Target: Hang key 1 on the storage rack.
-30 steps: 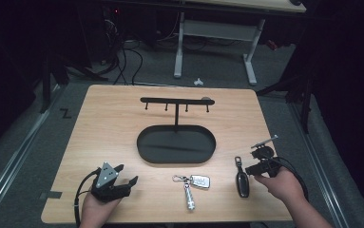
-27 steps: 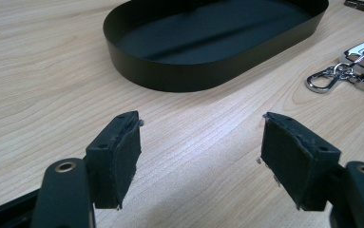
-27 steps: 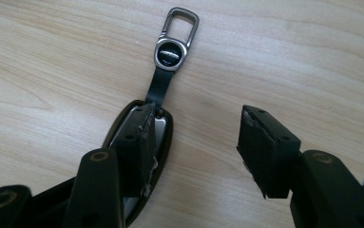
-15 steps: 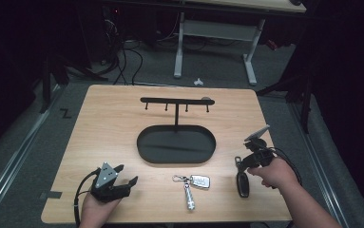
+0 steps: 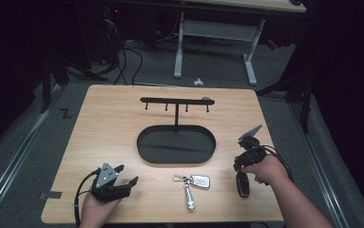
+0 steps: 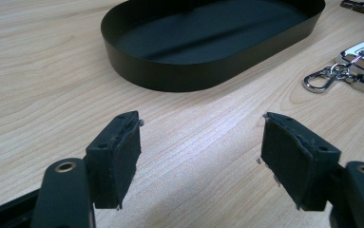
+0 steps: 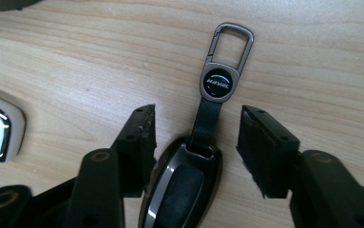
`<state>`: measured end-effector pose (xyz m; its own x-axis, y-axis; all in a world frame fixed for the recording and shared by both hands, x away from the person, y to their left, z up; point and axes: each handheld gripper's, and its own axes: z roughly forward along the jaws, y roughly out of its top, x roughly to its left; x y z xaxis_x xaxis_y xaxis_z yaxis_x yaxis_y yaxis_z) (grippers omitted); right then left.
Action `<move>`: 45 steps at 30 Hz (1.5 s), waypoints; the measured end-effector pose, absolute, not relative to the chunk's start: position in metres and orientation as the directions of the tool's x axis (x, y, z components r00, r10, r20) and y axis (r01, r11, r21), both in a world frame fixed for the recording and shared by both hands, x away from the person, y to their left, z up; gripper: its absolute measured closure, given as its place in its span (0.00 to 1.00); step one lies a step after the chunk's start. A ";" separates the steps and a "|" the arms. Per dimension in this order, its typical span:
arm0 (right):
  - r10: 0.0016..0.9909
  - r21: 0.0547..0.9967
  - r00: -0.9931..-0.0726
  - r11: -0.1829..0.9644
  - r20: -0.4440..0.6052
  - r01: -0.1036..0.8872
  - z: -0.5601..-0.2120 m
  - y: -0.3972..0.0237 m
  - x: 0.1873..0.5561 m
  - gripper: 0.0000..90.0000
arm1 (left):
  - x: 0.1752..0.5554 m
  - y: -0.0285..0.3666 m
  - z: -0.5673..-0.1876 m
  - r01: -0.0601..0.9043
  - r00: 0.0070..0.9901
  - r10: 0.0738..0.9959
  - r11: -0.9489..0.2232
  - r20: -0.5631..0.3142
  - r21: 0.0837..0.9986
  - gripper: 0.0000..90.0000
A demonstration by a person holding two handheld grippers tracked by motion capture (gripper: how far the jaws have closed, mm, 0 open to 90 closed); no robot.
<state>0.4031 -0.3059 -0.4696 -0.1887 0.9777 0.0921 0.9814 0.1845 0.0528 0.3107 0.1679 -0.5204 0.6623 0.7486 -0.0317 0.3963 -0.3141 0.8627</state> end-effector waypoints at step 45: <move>0.911 -0.031 -0.413 0.412 -0.008 0.910 -0.487 -0.282 0.399 0.89 | 0.310 0.164 -0.522 0.397 0.685 0.728 -0.332 -0.036 0.856 0.34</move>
<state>0.3986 -0.2815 -0.4870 -0.4128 0.9108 -0.0077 0.9105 0.4124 -0.0307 0.3102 0.1644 -0.5221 0.6845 0.7281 -0.0357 0.3975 -0.3317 0.8556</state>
